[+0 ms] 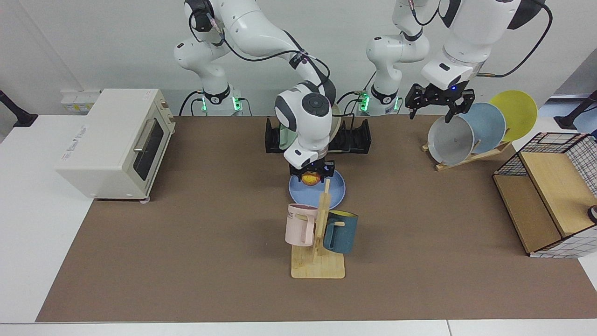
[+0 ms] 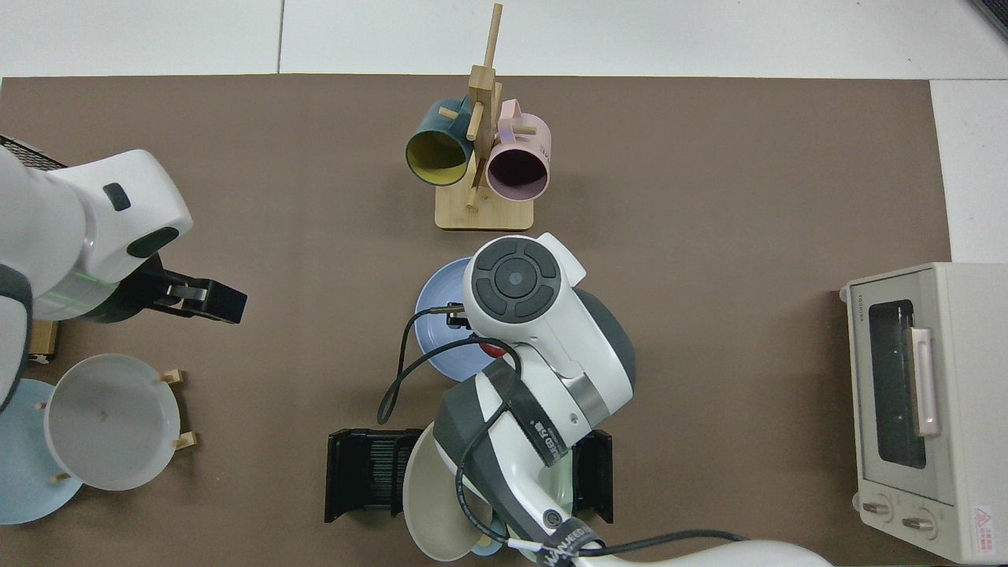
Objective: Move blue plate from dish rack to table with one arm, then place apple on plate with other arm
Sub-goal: 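Lower the red apple onto the blue plate with the right gripper, then open the right gripper and withdraw it from the plate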
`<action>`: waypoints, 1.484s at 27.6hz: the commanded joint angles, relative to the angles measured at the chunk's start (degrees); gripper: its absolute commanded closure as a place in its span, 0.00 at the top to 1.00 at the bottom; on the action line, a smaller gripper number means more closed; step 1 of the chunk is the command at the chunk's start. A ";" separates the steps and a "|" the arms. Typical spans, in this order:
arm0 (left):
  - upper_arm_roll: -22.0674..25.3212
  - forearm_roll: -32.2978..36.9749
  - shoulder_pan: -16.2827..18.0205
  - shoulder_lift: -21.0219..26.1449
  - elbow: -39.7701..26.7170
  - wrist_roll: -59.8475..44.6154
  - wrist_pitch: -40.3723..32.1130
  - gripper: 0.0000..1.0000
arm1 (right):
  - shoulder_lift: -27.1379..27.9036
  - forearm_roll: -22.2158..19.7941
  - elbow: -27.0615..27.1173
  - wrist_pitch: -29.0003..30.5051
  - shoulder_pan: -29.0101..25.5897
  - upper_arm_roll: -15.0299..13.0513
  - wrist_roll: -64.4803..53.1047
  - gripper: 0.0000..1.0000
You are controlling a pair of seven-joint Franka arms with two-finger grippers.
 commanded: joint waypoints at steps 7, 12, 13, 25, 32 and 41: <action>0.34 -3.40 2.01 0.45 0.64 -0.20 -0.37 1.00 | 1.81 5.38 0.58 3.04 0.00 0.00 1.22 0.27; 0.34 -3.66 2.28 0.45 0.64 -1.07 0.95 1.00 | 1.37 5.38 -1.01 2.87 0.00 0.00 0.78 0.99; 0.34 -3.66 2.45 0.45 0.64 -0.99 1.04 1.00 | 1.28 5.38 -0.92 2.69 0.00 0.00 0.78 1.00; 0.43 -3.05 3.16 0.45 0.99 -0.99 0.69 1.00 | -0.03 3.10 2.85 -2.66 0.27 -0.88 -2.20 1.00; 0.34 -3.05 3.60 0.53 0.99 -0.90 0.43 1.00 | -5.39 2.12 4.35 -6.18 -3.42 -3.95 -11.69 1.00; 0.43 -3.05 3.60 0.45 0.99 -0.99 0.25 1.00 | -11.01 1.25 4.26 -8.99 -13.26 -4.48 -26.80 1.00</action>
